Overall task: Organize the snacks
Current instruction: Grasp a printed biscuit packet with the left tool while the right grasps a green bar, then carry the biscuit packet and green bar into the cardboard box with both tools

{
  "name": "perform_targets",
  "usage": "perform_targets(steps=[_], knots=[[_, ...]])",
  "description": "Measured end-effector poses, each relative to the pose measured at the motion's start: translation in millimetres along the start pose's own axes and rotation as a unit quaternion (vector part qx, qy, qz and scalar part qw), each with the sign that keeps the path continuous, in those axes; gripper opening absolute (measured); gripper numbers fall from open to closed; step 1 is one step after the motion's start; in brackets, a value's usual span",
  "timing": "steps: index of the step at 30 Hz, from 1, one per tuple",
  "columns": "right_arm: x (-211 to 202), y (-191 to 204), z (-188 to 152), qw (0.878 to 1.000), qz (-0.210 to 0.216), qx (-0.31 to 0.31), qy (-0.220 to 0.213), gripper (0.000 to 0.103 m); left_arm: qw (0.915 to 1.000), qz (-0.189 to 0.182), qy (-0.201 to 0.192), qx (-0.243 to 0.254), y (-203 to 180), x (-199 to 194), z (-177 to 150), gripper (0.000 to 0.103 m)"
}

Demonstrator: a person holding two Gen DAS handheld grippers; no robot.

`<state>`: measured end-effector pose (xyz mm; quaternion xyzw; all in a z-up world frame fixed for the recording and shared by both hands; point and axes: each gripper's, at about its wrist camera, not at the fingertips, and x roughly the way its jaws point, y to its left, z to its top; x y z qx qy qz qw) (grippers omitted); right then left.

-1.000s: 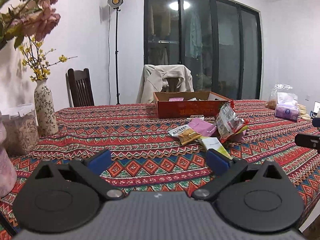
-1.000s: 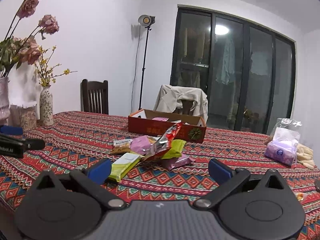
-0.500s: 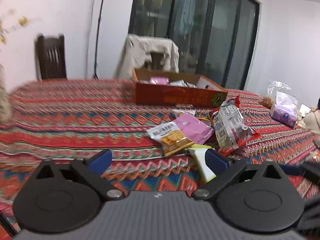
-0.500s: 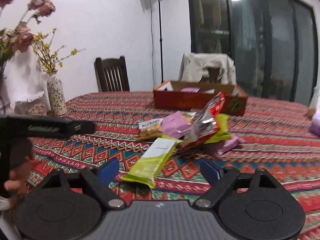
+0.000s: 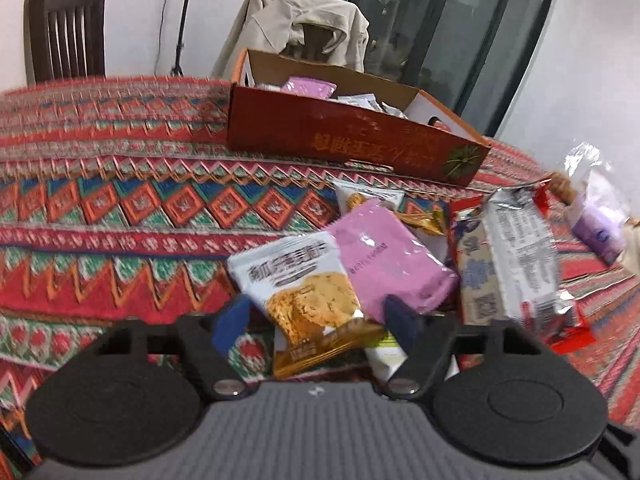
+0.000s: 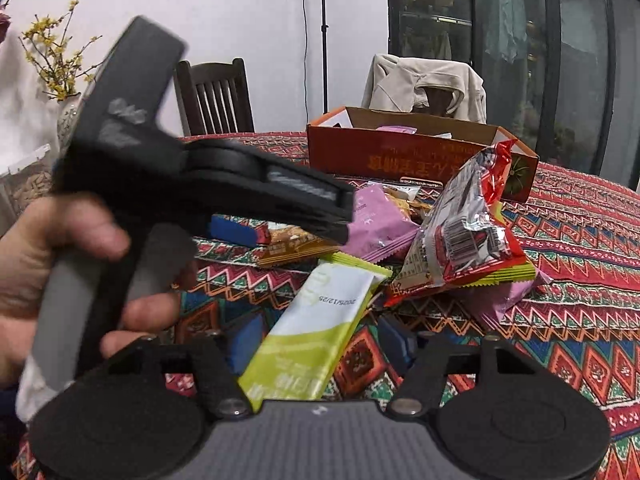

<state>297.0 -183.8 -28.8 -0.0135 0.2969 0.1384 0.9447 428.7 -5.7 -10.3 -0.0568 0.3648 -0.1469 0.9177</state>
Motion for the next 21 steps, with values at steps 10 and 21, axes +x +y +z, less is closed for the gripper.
perform_targets(steps=[10, 21], knots=[[-14, -15, -8, 1.0, -0.009, -0.028, 0.0, 0.036, 0.9993, -0.023, -0.028, -0.007, 14, -28, -12, 0.04], [-81, -20, -9, 0.998, 0.002, -0.046, -0.049, 0.036, 0.9945, 0.003, -0.097, 0.04, -1, -133, -51, 0.04]])
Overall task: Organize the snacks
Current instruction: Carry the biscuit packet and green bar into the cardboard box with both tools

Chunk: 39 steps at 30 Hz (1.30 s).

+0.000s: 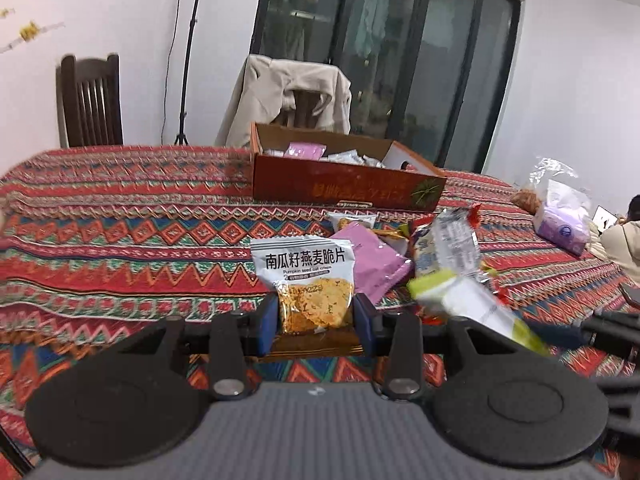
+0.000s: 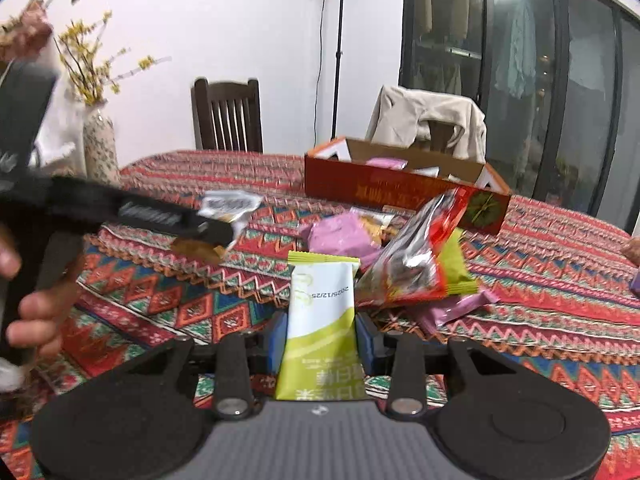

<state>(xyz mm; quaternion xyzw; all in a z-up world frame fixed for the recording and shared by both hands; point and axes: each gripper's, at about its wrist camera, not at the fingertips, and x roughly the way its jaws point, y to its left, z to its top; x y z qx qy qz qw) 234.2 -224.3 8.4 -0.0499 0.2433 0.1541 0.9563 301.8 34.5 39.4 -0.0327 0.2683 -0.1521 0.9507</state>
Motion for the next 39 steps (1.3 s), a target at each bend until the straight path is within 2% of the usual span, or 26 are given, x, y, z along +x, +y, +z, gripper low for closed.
perform_targets(steps=[3, 9, 15, 19, 24, 31, 35, 39], knots=[[-23, -6, 7, 1.0, 0.002, 0.0, -0.02, 0.036, 0.9999, 0.001, -0.011, 0.008, -5, -18, 6, 0.04], [-49, -20, 31, 0.998, 0.006, -0.001, -0.061, 0.036, 0.9988, -0.004, -0.042, 0.025, -15, -31, 37, 0.04], [-48, -44, 64, 0.996, 0.005, -0.002, -0.085, 0.036, 0.998, -0.01, -0.057, 0.026, -21, -20, 68, 0.04], [-33, -71, 104, 0.995, 0.024, 0.003, -0.098, 0.036, 0.9977, -0.031, -0.054, 0.026, -18, 5, 111, 0.04], [23, -113, 171, 0.995, 0.044, 0.021, -0.087, 0.036, 0.998, -0.044, -0.03, 0.034, -10, 69, 174, 0.04], [147, -165, 240, 0.998, 0.032, 0.059, -0.018, 0.036, 0.999, -0.031, 0.002, 0.033, 0, 178, 234, 0.04], [220, -185, 258, 0.997, 0.016, 0.074, 0.023, 0.036, 0.999, -0.023, 0.031, 0.024, 11, 238, 249, 0.04], [283, -197, 256, 0.995, 0.002, 0.081, 0.065, 0.036, 0.9975, -0.011, 0.068, 0.015, 21, 290, 247, 0.04]])
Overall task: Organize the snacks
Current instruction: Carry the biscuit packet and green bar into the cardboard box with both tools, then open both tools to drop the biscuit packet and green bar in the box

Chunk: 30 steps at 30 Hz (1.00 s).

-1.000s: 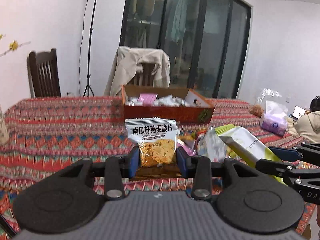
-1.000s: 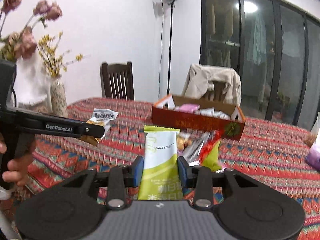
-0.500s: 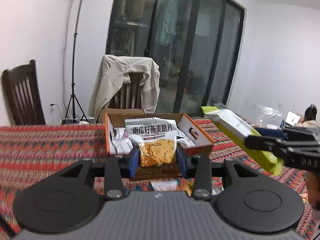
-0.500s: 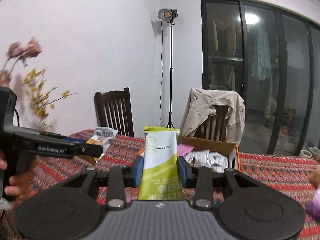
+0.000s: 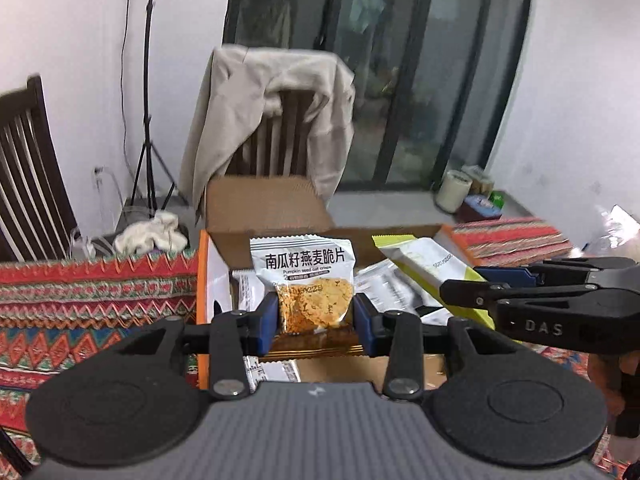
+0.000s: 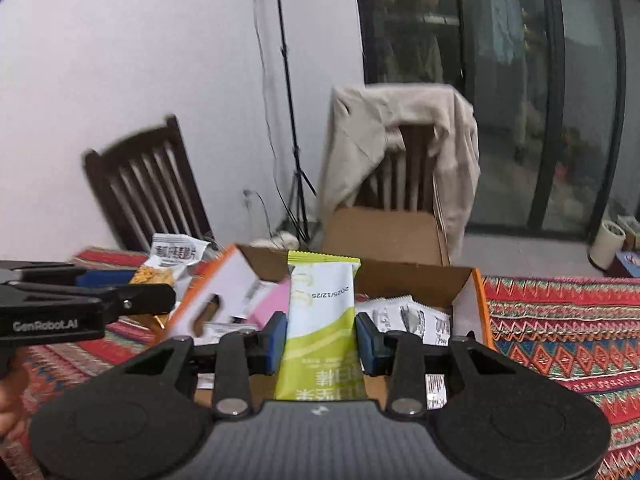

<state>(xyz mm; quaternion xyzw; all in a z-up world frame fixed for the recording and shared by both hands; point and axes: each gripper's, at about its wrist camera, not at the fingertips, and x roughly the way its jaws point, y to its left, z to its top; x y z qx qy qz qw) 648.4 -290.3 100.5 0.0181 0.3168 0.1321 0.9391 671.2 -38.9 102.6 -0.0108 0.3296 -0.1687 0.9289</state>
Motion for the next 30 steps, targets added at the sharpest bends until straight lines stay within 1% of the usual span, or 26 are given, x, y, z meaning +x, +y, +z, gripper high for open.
perform_targets(steps=[2, 6, 11, 13, 15, 16, 18, 19, 20, 22, 24, 25, 28, 30], knots=[[27, -4, -2, 1.0, -0.01, 0.003, 0.016, 0.036, 0.9998, 0.009, 0.017, -0.001, 5, 25, -3, 0.04], [73, -7, -15, 0.998, -0.027, -0.003, 0.052, 0.037, 0.9983, 0.021, 0.054, 0.002, 8, 66, -22, 0.041], [106, -9, -37, 0.996, -0.033, -0.004, 0.082, 0.038, 0.9964, 0.023, 0.079, 0.02, 3, 92, -42, 0.041], [110, -7, -42, 0.996, -0.034, -0.005, 0.084, 0.04, 0.9964, 0.024, 0.077, 0.026, 1, 92, -44, 0.045], [111, -6, -45, 0.996, -0.033, -0.001, 0.087, 0.042, 0.9964, 0.021, 0.077, 0.028, 0, 89, -44, 0.055], [110, -6, -47, 0.995, -0.031, 0.001, 0.09, 0.048, 0.9964, 0.019, 0.077, 0.029, -3, 88, -44, 0.057], [106, -5, -47, 0.995, -0.03, 0.003, 0.092, 0.058, 0.9969, 0.018, 0.068, 0.034, -5, 80, -43, 0.066], [101, -4, -46, 0.995, -0.032, 0.003, 0.09, 0.06, 0.9972, 0.02, 0.062, 0.036, -7, 73, -43, 0.068], [98, -4, -44, 0.996, -0.033, 0.003, 0.087, 0.06, 0.9975, 0.019, 0.056, 0.038, -7, 66, -42, 0.07], [84, -3, -41, 0.996, -0.034, 0.002, 0.078, 0.061, 0.9978, 0.014, 0.047, 0.045, -11, 48, -41, 0.071], [65, -1, -39, 0.997, -0.036, -0.003, 0.064, 0.062, 0.9981, 0.008, 0.035, 0.051, -15, 28, -43, 0.076], [55, 1, -39, 0.998, -0.038, -0.007, 0.057, 0.063, 0.9981, 0.007, 0.028, 0.055, -18, 15, -44, 0.076], [18, 8, -39, 0.998, -0.042, -0.018, 0.031, 0.067, 0.9978, -0.001, 0.005, 0.066, -25, -23, -51, 0.08], [-11, 14, -41, 0.999, -0.045, -0.024, 0.013, 0.068, 0.9975, -0.006, -0.015, 0.068, -29, -52, -58, 0.086]])
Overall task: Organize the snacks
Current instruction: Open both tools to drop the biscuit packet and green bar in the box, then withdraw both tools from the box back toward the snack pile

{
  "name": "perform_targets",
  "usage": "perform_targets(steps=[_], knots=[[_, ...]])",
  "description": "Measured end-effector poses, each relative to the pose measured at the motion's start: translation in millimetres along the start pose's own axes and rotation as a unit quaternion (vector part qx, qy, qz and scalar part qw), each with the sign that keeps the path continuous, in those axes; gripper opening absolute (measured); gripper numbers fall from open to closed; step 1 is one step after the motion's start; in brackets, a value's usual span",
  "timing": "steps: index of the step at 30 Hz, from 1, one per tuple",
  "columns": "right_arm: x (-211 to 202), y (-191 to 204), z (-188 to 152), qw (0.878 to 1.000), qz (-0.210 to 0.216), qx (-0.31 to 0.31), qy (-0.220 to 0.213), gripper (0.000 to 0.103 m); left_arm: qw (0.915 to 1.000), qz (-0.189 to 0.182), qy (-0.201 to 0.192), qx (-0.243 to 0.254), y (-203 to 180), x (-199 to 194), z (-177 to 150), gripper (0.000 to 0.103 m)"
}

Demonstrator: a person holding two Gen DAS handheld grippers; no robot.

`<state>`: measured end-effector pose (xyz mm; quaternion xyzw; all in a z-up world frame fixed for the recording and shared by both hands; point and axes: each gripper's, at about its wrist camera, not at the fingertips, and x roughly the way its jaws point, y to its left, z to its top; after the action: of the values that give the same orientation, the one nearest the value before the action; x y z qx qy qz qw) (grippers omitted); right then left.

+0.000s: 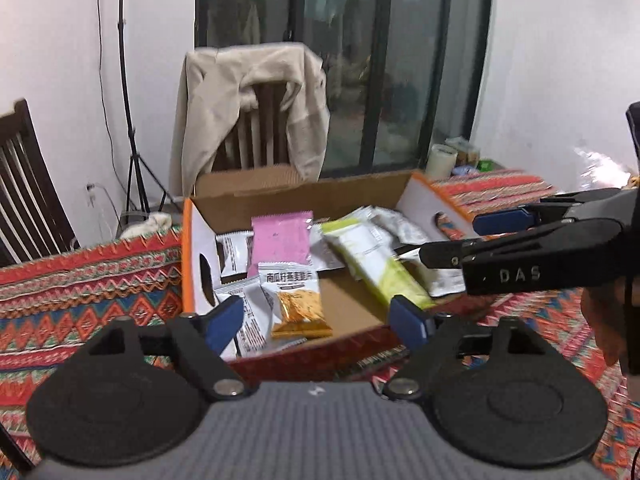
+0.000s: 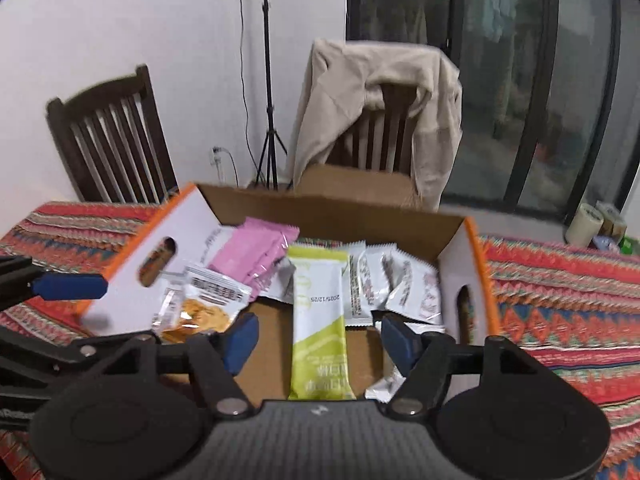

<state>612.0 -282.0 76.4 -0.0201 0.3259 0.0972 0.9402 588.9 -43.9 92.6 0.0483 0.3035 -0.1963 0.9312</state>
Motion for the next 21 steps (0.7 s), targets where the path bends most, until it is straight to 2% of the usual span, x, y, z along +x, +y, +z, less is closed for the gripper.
perform_targets(steps=[3, 10, 17, 21], knots=[[-45, 5, -7, 1.0, -0.001, -0.005, -0.024, 0.076, 0.9997, 0.001, -0.024, 0.004, -7, -46, -14, 0.092], [-142, 25, -44, 0.997, 0.011, -0.011, -0.076, 0.083, 0.9976, 0.001, -0.069, -0.002, -20, -151, -67, 0.097], [-224, 47, -105, 0.992, 0.025, 0.003, -0.127, 0.091, 0.9936, -0.001, -0.113, -0.009, -18, -242, -135, 0.101], [-258, 60, -150, 0.989, 0.052, 0.007, -0.139, 0.092, 0.9872, 0.029, -0.153, 0.036, -6, -288, -190, 0.103]])
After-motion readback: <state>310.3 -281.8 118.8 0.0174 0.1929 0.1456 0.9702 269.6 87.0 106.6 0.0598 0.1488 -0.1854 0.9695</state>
